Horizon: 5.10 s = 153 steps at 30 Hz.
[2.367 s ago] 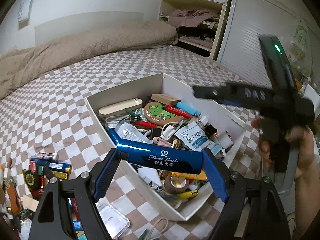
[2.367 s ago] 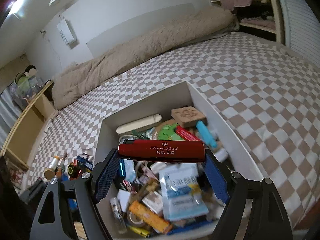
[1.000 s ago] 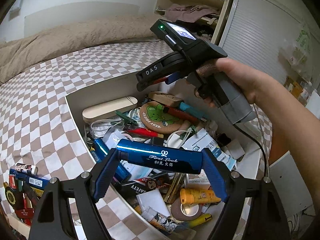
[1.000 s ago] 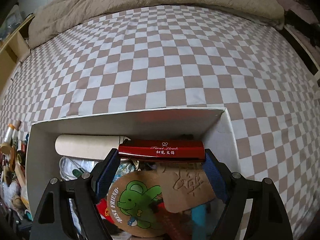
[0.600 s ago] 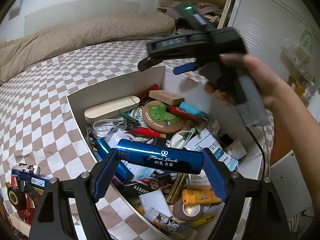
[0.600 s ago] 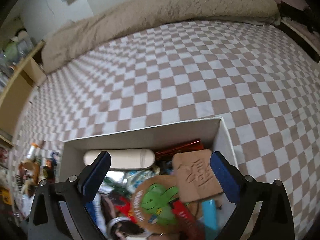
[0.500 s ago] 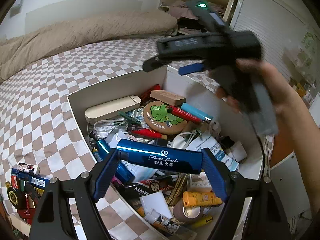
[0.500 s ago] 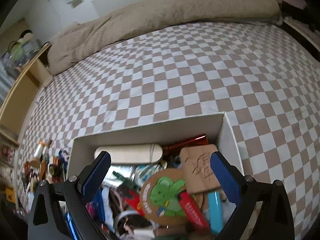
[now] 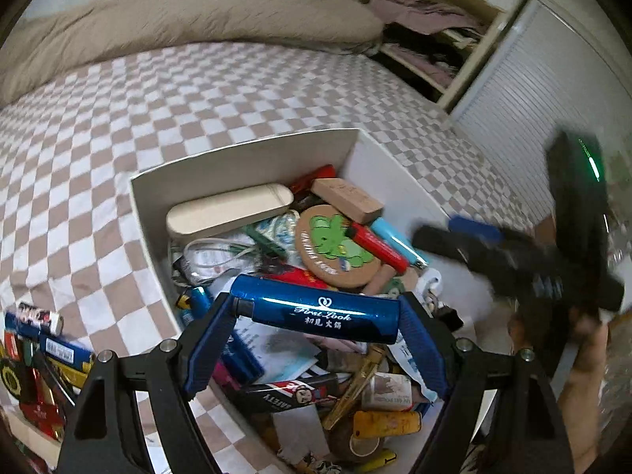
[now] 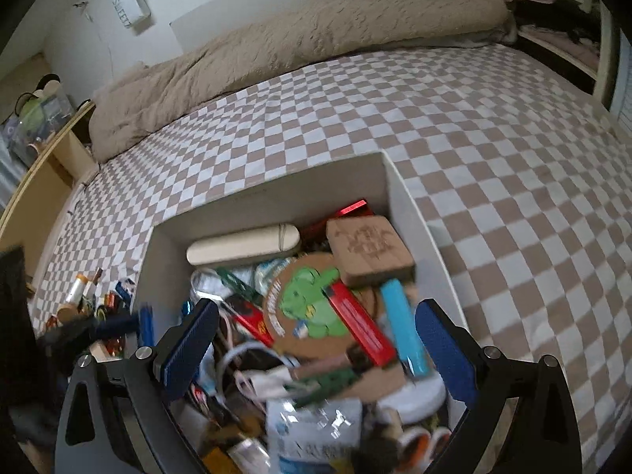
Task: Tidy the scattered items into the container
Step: 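Open the right tool to drop the red lighter into the shoebox, then open the left tool to drop the blue lighter into the shoebox, then move both open tools back from the shoebox toward the pile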
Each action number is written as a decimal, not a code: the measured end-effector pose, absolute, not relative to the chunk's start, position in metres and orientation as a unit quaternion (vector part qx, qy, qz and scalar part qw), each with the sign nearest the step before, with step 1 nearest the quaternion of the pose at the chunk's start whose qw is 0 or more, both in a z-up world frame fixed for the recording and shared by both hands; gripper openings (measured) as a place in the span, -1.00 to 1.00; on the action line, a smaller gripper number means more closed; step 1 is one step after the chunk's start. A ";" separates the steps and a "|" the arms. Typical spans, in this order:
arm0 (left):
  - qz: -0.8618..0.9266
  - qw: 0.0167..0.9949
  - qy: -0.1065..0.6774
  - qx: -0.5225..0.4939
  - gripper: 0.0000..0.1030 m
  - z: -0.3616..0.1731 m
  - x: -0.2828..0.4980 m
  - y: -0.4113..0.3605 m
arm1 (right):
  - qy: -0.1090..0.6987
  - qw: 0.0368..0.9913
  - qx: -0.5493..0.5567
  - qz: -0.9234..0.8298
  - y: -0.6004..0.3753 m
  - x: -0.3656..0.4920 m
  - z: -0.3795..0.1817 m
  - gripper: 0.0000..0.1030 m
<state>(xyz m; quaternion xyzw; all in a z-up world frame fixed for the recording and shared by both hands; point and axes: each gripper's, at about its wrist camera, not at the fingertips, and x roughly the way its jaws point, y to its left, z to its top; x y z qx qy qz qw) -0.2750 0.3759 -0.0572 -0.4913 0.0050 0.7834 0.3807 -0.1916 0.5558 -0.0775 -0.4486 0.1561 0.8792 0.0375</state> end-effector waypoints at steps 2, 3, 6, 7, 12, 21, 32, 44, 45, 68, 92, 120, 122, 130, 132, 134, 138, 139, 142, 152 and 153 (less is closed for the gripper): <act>0.781 0.374 -0.003 -0.500 0.61 -0.056 -0.279 0.375 | 0.156 0.034 -0.449 0.879 0.555 -0.182 -0.080 0.93; 0.779 0.370 -0.008 -0.505 0.61 -0.056 -0.282 0.376 | 0.154 0.032 -0.446 0.881 0.555 -0.176 -0.080 0.93; 0.772 0.358 -0.023 -0.525 0.61 -0.058 -0.289 0.383 | 0.140 0.024 -0.432 0.890 0.548 -0.159 -0.079 0.93; 0.767 0.355 -0.028 -0.533 0.61 -0.059 -0.292 0.388 | 0.135 0.022 -0.428 0.893 0.546 -0.154 -0.078 0.93; 0.755 0.340 -0.056 -0.558 0.61 -0.059 -0.309 0.411 | 0.135 0.001 -0.410 0.902 0.532 -0.129 -0.085 0.93; 0.750 0.302 -0.075 -0.583 0.61 -0.065 -0.336 0.445 | 0.149 -0.032 -0.399 0.904 0.520 -0.106 -0.100 0.93; 0.737 0.251 -0.130 -0.614 0.61 -0.089 -0.362 0.465 | 0.163 -0.038 -0.376 0.912 0.527 -0.092 -0.097 0.93; 0.736 0.262 -0.144 -0.608 0.97 -0.079 -0.352 0.453 | 0.160 -0.044 -0.377 0.911 0.524 -0.091 -0.097 0.93; 0.735 0.261 -0.143 -0.609 0.97 -0.078 -0.350 0.451 | 0.161 -0.045 -0.377 0.911 0.524 -0.091 -0.096 0.93; 0.761 0.283 -0.048 -0.582 0.97 -0.045 -0.304 0.407 | 0.143 0.016 -0.380 0.914 0.517 -0.089 -0.079 0.94; 0.819 0.288 0.028 -0.496 1.00 -0.019 -0.240 0.344 | 0.118 0.059 -0.354 0.926 0.497 -0.070 -0.047 1.00; 0.827 0.321 0.055 -0.459 1.00 -0.006 -0.166 0.287 | 0.081 0.082 -0.356 0.927 0.456 -0.042 -0.029 1.00; 0.825 0.321 0.052 -0.462 1.00 -0.008 -0.162 0.282 | 0.081 0.084 -0.357 0.927 0.454 -0.039 -0.030 1.00; 0.832 0.310 0.055 -0.457 1.00 -0.011 -0.149 0.262 | 0.080 0.088 -0.361 0.925 0.447 -0.028 -0.032 1.00; 0.838 0.302 0.061 -0.451 1.00 -0.012 -0.146 0.256 | 0.080 0.089 -0.362 0.925 0.446 -0.025 -0.033 1.00; 0.843 0.296 0.066 -0.443 1.00 -0.012 -0.143 0.251 | 0.080 0.091 -0.362 0.924 0.445 -0.023 -0.032 1.00; 0.854 0.287 0.076 -0.428 1.00 -0.012 -0.136 0.244 | 0.079 0.093 -0.364 0.923 0.441 -0.020 -0.033 1.00; 0.854 0.285 0.077 -0.428 1.00 -0.013 -0.135 0.243 | 0.078 0.093 -0.365 0.923 0.440 -0.019 -0.033 1.00; 0.854 0.283 0.078 -0.428 1.00 -0.014 -0.132 0.239 | 0.077 0.093 -0.370 0.921 0.438 -0.018 -0.035 1.00; 0.860 0.279 0.078 -0.421 1.00 -0.012 -0.123 0.233 | 0.073 0.098 -0.379 0.917 0.433 -0.012 -0.041 1.00; 0.860 0.279 0.079 -0.419 1.00 -0.012 -0.122 0.232 | 0.073 0.098 -0.379 0.917 0.433 -0.011 -0.040 1.00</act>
